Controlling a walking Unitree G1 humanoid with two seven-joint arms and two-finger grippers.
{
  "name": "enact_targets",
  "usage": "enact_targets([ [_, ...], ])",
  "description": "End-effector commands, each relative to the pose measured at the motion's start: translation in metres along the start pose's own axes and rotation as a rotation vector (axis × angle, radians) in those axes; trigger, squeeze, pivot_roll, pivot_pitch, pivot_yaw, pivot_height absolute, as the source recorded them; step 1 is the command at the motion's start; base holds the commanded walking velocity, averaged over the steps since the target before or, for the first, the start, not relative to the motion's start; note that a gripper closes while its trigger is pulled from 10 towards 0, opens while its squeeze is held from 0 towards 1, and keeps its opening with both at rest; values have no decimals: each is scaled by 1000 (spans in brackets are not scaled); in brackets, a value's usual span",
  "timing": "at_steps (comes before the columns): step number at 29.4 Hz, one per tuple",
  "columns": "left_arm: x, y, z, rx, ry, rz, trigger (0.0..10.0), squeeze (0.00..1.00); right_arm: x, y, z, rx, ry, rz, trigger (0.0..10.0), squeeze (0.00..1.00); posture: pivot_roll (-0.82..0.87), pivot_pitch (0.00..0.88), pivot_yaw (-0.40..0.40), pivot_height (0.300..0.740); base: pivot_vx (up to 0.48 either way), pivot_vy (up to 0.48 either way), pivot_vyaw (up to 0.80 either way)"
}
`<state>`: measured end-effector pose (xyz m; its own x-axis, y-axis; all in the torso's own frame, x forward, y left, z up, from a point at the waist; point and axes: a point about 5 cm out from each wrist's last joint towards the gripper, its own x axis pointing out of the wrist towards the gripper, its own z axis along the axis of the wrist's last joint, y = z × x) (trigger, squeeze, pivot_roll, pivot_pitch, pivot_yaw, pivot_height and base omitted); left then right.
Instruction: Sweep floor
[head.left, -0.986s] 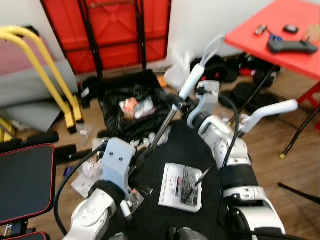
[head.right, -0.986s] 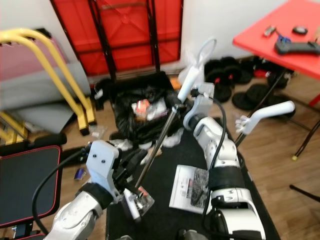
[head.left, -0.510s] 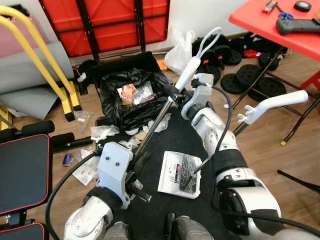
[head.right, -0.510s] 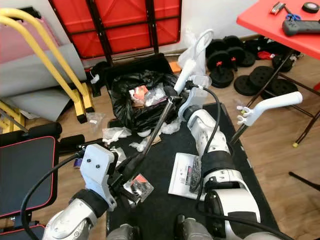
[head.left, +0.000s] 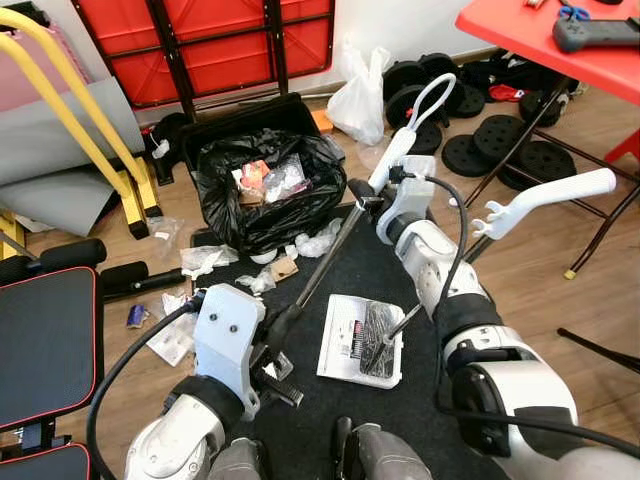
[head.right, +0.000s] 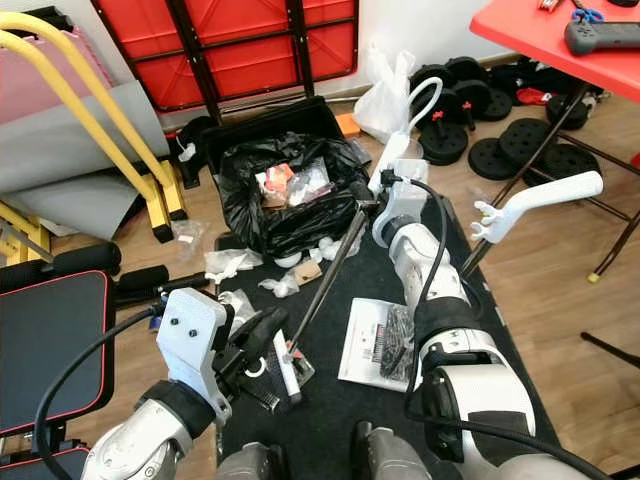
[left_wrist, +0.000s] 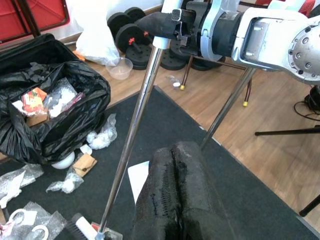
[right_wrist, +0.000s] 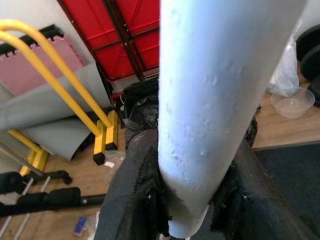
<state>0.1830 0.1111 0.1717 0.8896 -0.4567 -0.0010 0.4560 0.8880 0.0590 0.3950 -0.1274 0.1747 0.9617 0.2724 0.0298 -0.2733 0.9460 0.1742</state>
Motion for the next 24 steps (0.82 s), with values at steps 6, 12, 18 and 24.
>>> enact_targets([
  [6, 1, 3, -5, -1, 32, 64, 10000, 0, 0, -15, 29, -175, -61, -42, 10000, 0, 15, 256, -65, 740, 0, 0, 0],
  [12, 3, 4, -6, -2, 29, 66, 10000, 0, 1, -14, 46, -189, -134, -19, 10000, 0, 7, 244, -67, 740, 0, 0, 0],
  [18, 5, 4, -7, -3, 28, 69, 10000, 0, 2, -12, 57, -208, -170, -13, 10000, 0, 1, 226, -72, 740, 0, 0, 0],
  [24, 5, 3, -8, -4, 28, 70, 10000, 0, 3, -11, 58, -203, -171, -8, 10000, 0, 0, 219, -73, 740, 0, 0, 0],
])
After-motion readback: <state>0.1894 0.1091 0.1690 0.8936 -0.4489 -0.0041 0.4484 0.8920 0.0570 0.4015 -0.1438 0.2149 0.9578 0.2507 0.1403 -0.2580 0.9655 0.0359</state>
